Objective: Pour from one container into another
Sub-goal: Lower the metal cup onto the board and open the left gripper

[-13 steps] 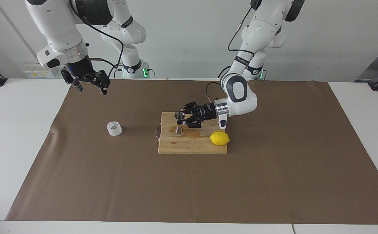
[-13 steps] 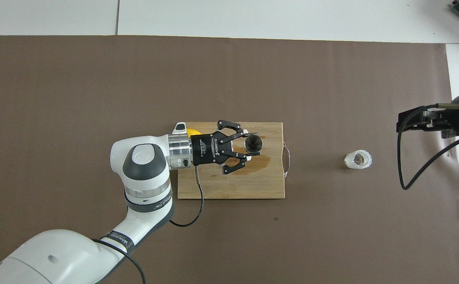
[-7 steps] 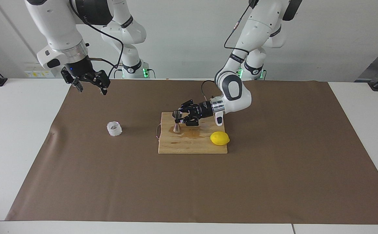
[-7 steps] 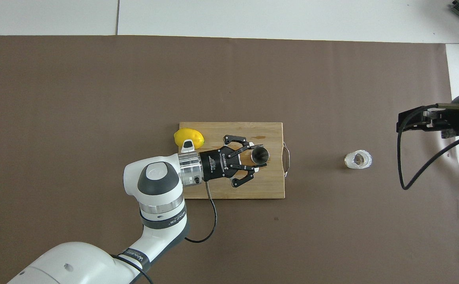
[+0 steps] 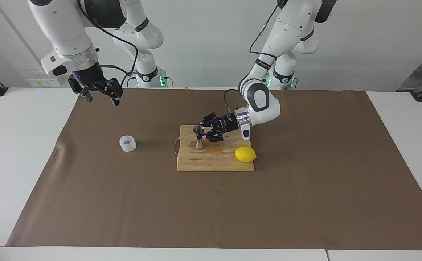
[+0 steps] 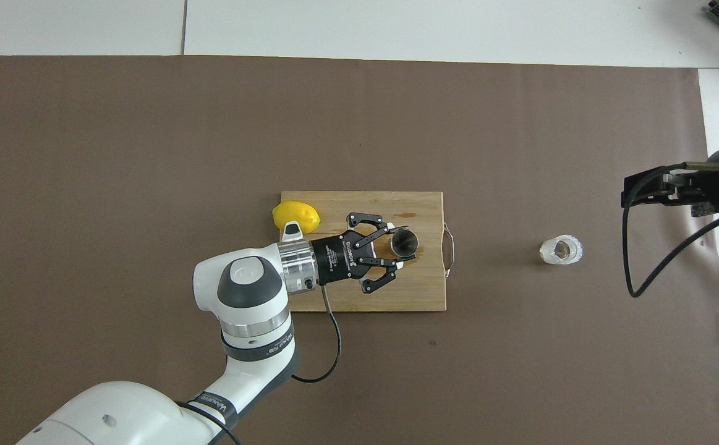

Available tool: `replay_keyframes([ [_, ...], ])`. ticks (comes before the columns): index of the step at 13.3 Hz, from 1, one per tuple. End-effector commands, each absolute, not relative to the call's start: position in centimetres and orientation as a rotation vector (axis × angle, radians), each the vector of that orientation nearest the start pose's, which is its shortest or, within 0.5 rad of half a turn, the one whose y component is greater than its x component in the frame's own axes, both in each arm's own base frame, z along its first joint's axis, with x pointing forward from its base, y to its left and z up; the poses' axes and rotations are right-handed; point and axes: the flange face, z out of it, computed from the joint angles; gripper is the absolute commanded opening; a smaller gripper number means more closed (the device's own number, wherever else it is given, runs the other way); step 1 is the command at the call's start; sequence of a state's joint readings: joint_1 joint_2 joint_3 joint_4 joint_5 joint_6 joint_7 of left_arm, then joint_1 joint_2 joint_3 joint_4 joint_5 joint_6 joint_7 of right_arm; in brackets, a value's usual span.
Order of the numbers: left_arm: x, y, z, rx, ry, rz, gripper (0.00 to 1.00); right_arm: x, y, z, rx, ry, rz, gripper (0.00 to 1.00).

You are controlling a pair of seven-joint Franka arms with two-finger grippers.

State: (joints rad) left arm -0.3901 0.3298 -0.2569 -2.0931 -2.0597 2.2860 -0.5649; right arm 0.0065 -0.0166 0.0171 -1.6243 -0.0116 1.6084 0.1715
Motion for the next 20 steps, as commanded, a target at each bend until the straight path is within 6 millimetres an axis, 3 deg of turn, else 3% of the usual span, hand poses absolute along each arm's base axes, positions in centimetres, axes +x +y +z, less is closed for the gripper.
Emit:
replay_keyframes([
  [1,45.6,-36.8,28.5,1.229,1.441,-0.948,0.0,55.0,1.0,61.6,-3.126,0.212,0.008,1.0],
  [3,45.6,-36.8,28.5,1.231,1.446,-0.944,0.0,55.0,1.0,61.6,-3.126,0.212,0.008,1.0],
  [6,45.5,-36.9,28.3,1.238,1.452,-0.935,0.15,55.0,1.0,61.6,-3.126,0.212,0.008,1.0],
  [7,45.5,-36.9,28.3,1.238,1.453,-0.935,0.27,55.0,1.0,61.6,-3.126,0.209,0.008,1.0],
  [9,45.6,-36.7,28.3,1.243,1.459,-0.92,0.61,55.0,1.0,61.6,-3.126,0.212,0.008,1.0],
  [13,45.8,-36.6,28.4,1.249,1.454,-0.916,1.0,55.0,1.0,61.6,-3.126,0.212,0.008,1.0],
  [16,46.8,-36.4,29.2,1.308,1.385,-0.874,1.0,55.0,1.0,61.6,-3.126,0.212,0.008,1.0],
  [20,50.3,-32.7,30.9,1.4,1.306,-0.809,1.0,55.0,1.0,61.6,-3.126,0.212,0.008,1.0],
])
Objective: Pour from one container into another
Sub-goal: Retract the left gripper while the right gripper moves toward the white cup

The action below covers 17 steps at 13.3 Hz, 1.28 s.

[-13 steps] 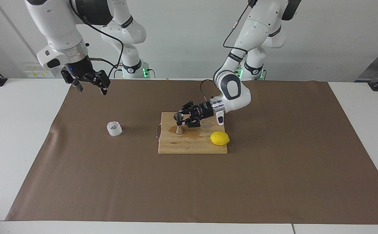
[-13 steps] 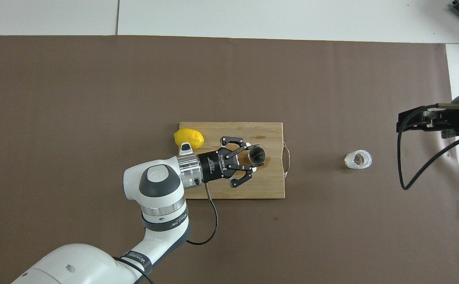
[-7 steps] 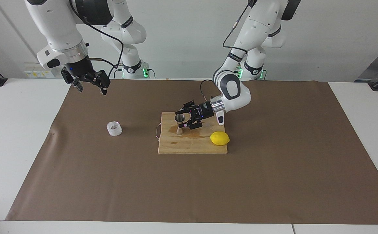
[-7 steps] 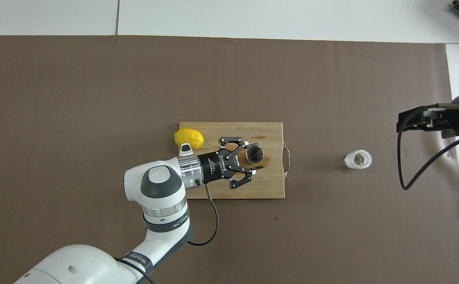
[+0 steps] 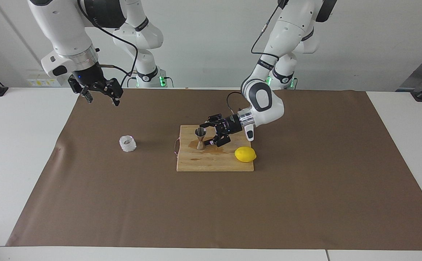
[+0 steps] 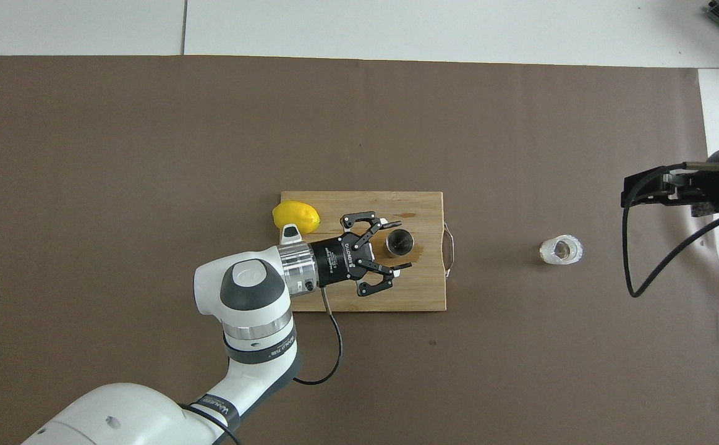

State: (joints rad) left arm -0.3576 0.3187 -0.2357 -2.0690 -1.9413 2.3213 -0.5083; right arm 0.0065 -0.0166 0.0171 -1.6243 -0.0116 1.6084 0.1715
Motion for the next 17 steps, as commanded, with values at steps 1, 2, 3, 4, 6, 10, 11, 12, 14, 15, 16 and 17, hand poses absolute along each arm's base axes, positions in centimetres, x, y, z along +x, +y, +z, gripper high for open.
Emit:
replay_keyframes([
  [1,51.3,-31.5,31.7,1.431,1.276,-0.793,1.0,55.0,1.0,61.6,-3.126,0.209,0.008,1.0],
  [2,51.9,-30.4,32.9,1.474,1.239,-0.775,1.0,55.0,1.0,61.6,-3.126,0.212,0.008,1.0],
  [3,52.5,-29.3,33.7,1.531,1.204,-0.747,1.0,55.0,1.0,61.6,-3.126,0.212,0.008,1.0],
  [4,53.1,-28.0,34.5,1.601,1.166,-0.717,1.0,55.0,1.0,61.6,-3.126,0.212,0.008,1.0],
  [6,54.5,-26.5,36.1,1.754,1.069,-0.664,1.0,55.0,1.0,61.6,-3.126,0.209,0.008,1.0],
  [10,56.0,-24.5,38.4,2.099,0.907,-0.472,1.0,55.0,1.0,61.6,-3.126,0.212,0.008,1.0],
  [11,56.4,-24.2,39.2,2.172,0.864,-0.419,1.0,55.0,1.0,61.6,-3.126,0.212,0.008,1.0],
  [12,57.0,-23.5,39.6,2.209,0.846,-0.384,1.0,55.0,1.0,61.6,-3.126,0.212,0.008,1.0],
  [14,57.8,-23.0,40.6,2.276,0.8,-0.324,1.0,55.0,1.0,61.6,-3.126,0.212,0.008,1.0],
  [15,58.5,-22.1,41.4,2.321,0.773,-0.275,1.0,55.0,1.0,61.6,-3.126,0.209,0.008,1.0],
  [16,58.9,-21.9,42.1,2.387,0.723,-0.237,1.0,54.9,1.0,61.6,-3.127,0.212,0.02,1.0],
  [17,59.4,-21.8,43.3,2.461,0.664,-0.176,1.0,54.5,0.9,61.4,-3.128,0.214,0.054,1.0],
])
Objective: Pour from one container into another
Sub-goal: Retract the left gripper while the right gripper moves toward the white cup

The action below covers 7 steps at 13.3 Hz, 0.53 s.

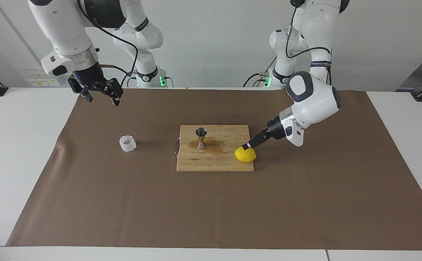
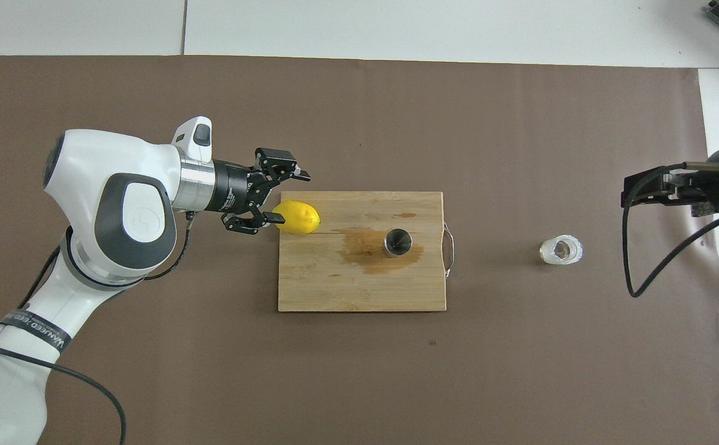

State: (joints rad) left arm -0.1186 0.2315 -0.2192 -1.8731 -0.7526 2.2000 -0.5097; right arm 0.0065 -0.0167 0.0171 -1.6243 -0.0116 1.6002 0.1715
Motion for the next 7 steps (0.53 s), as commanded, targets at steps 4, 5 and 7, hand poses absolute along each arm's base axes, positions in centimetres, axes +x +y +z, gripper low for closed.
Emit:
replay_keyframes([
  [4,59.2,-21.4,45.6,2.707,0.479,0.013,1.0,54.5,0.3,61.1,-3.13,0.162,0.058,1.0],
  [5,59.5,-21.1,46.2,2.764,0.429,0.055,1.0,54.2,0.3,60.9,-3.131,0.073,0.065,1.0],
  [7,59.7,-20.9,47.7,2.853,0.36,0.069,1.0,53.3,-0.1,59.5,-3.122,-0.103,0.09,1.0],
])
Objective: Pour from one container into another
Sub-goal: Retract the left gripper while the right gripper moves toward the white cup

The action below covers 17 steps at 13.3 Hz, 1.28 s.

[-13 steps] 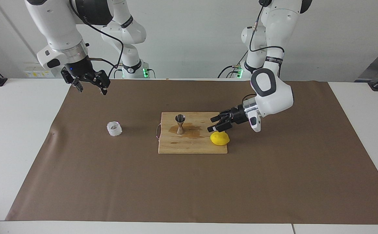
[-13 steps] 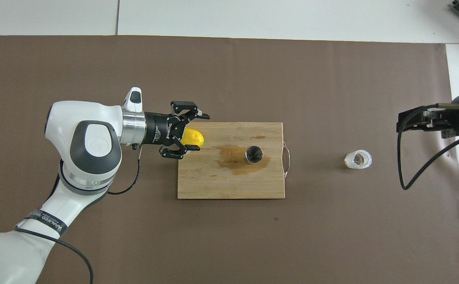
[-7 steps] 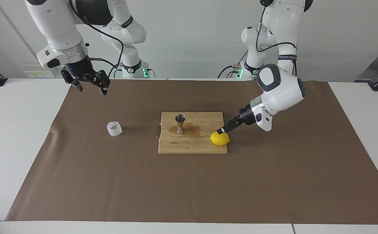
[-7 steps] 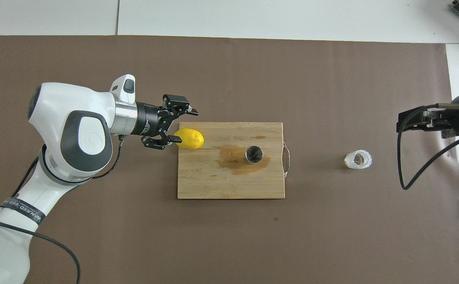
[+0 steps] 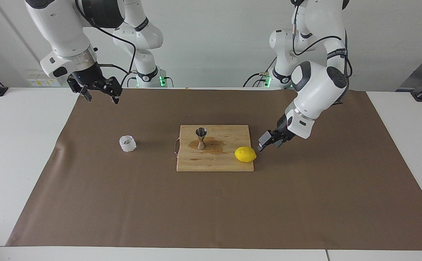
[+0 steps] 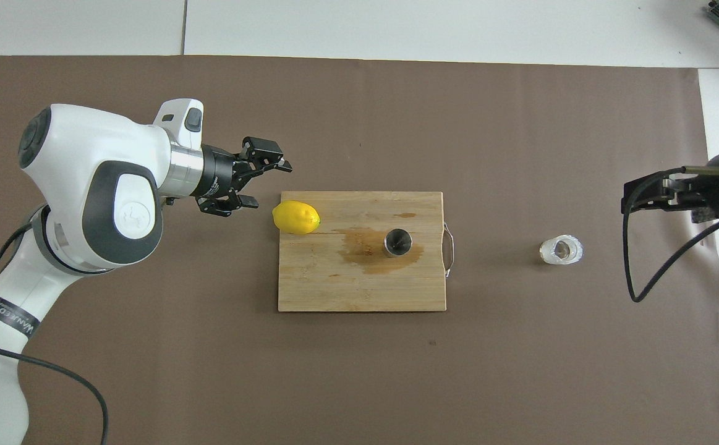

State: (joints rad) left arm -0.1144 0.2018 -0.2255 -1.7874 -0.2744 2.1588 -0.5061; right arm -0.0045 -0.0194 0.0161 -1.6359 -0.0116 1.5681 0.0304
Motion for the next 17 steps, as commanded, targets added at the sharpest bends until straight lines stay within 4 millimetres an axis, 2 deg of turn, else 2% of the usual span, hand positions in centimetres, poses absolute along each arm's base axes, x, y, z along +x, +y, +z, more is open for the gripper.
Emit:
replay_keyframes([
  [1,59.8,-20.3,48.4,-3.342,-0.389,-0.091,1.0,52.6,-0.9,58.3,-3.095,-0.203,0.071,1.0],
  [2,59.8,-20.0,49.1,-3.294,-0.324,-0.1,1.0,51.9,-1.5,57.0,-3.064,-0.319,0.051,1.0],
  [5,60.1,-16.2,50.4,-3.234,-0.092,-0.108,1.0,51.2,-2.2,53.7,-2.987,-0.699,0.02,1.0],
  [7,60.8,-13.1,50.8,-3.226,0.011,-0.116,1.0,51.1,-2.2,51.5,-2.835,-1.005,-0.023,1.0],
  [8,60.9,-11.2,51.4,-3.221,0.043,-0.117,1.0,50.8,-2.7,50.1,-2.755,-1.169,-0.044,1.0],
  [9,60.7,-10.1,52.4,-3.214,0.061,-0.103,1.0,50.6,-2.5,48.7,-2.66,-1.32,-0.068,1.0],
  [12,58.6,-8.8,56.0,-3.167,0.063,-0.071,1.0,50.1,-4.4,44.5,-2.461,-1.535,-0.206,1.0],
  [14,57.4,-6.7,57.5,-3.152,0.007,-0.028,1.0,50.5,-6.0,40.9,-2.293,-1.669,-0.312,1.0],
  [16,56.3,-6.4,58.8,-3.146,0.007,-0.019,1.0,51.1,-6.6,39.2,-2.162,-1.798,-0.411,1.0],
  [17,56.1,-6.3,58.9,-3.144,0.009,-0.005,1.0,51.0,-7.4,38.3,-2.117,-1.807,-0.455,1.0],
])
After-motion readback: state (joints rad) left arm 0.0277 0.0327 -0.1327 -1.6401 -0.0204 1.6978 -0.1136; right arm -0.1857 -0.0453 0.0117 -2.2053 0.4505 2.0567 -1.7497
